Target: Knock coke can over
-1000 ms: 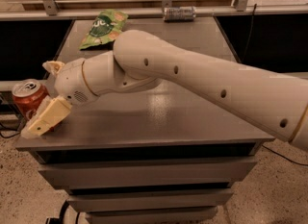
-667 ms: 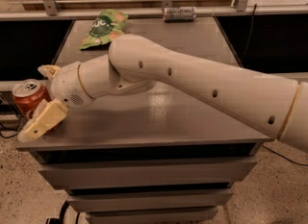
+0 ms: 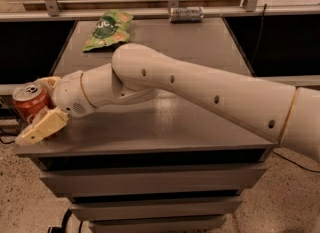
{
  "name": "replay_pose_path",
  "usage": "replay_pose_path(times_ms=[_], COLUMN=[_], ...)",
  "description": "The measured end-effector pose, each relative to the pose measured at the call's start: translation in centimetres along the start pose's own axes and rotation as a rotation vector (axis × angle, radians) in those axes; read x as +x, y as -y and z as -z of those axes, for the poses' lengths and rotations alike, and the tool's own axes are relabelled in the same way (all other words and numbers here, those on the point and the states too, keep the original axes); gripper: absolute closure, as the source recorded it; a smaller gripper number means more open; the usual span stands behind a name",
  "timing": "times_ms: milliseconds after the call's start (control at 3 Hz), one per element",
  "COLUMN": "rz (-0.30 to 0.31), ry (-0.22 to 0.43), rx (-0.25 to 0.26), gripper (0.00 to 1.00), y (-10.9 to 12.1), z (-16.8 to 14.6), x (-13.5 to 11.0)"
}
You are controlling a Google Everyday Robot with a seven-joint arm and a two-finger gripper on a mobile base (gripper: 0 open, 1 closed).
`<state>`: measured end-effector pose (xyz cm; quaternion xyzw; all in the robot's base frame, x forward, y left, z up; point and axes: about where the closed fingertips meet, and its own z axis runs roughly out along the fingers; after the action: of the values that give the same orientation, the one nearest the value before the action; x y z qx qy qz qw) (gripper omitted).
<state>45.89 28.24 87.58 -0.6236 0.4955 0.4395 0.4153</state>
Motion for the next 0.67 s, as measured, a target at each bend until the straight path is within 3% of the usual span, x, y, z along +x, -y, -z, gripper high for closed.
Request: replay_pose_path(times_ms=[667], rz=[-0.003], ry=[-0.009], rx=[0.018], gripper=[0.65], y=[0.33], z=[0.94], x=[0.61])
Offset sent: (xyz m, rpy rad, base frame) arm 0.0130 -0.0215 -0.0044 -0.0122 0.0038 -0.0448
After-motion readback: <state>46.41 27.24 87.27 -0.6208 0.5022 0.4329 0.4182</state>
